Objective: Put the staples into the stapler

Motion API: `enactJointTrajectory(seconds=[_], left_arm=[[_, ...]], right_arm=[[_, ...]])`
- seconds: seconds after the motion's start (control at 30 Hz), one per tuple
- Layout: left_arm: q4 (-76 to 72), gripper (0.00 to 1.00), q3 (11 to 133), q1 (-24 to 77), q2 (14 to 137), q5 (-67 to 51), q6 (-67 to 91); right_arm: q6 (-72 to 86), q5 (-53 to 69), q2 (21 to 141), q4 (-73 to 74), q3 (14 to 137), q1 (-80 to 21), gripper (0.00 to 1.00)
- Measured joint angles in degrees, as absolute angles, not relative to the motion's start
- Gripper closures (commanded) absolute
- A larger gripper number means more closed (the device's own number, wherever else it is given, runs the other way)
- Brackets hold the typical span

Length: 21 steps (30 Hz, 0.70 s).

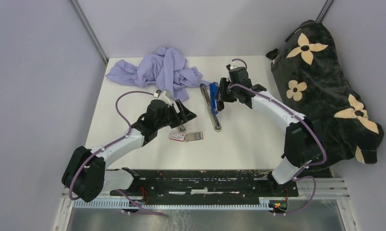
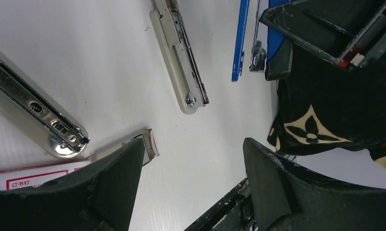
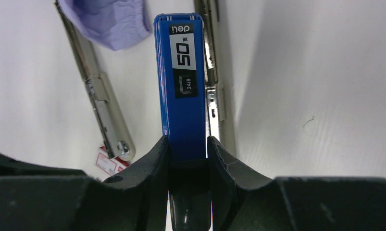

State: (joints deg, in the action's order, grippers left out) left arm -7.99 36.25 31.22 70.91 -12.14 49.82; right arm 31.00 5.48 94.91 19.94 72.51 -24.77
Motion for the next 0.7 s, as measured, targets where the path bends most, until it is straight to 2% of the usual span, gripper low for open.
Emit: enactJointTrajectory(seconds=[0.33,0.57,0.7], left_arm=[[-9.23,0.27,40.32,33.06,76.09,-12.08,50.19],[-10.11,0.43,42.17,33.30,77.80,-11.20,50.33],[-10.31,0.59,42.24,33.30,78.52,-10.44,50.54]], right_arm=[[34.98,7.05,90.76,15.35,69.10,-31.38,0.99],[36.23,7.09,89.91,14.00,68.03,-35.07,0.99],[36.75,7.09,89.56,13.47,67.55,-36.64,0.99]])
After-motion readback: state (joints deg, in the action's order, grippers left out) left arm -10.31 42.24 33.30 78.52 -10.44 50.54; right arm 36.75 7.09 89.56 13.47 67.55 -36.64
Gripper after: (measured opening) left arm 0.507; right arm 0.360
